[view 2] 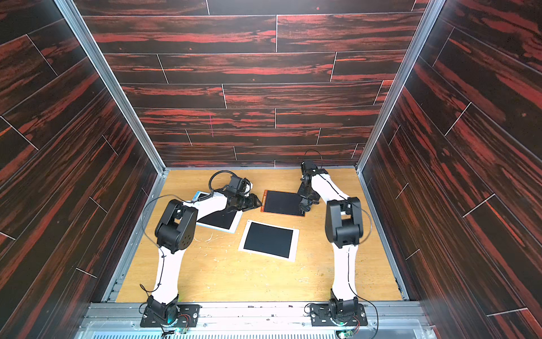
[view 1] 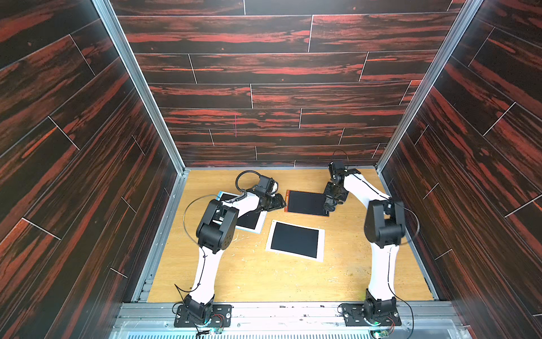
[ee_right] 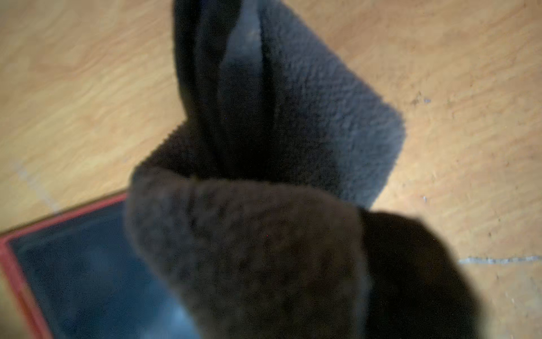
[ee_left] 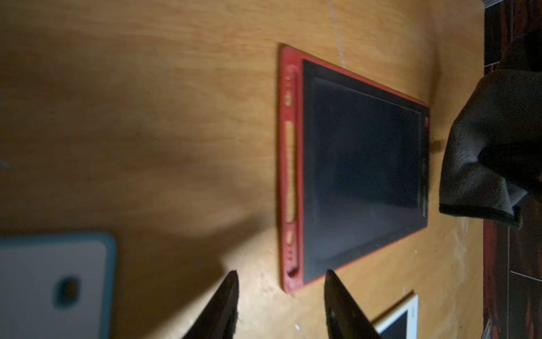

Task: Wipe the drawing tablet
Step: Wipe the dirt from the drawing tablet.

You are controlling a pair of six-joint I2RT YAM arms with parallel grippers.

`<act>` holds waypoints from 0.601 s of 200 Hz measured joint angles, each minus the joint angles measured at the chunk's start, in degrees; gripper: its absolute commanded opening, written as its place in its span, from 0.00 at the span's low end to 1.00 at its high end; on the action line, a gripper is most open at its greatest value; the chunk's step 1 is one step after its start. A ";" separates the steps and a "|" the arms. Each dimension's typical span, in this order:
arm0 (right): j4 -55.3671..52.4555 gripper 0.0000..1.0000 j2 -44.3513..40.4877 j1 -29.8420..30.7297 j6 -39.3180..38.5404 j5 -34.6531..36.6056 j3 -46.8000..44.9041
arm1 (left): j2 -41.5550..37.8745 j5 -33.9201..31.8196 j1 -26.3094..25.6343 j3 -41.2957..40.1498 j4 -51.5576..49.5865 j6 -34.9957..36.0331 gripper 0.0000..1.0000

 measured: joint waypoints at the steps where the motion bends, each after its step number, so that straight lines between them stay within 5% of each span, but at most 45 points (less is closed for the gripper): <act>1: -0.07 0.00 0.31 -0.02 -0.02 0.00 0.37 | 0.11 0.11 0.02 0.11 0.00 -0.04 0.49; 120: -6.05 0.00 14.99 7.85 -5.16 -1.57 20.28 | 5.95 7.45 0.68 4.85 8.22 -7.58 0.49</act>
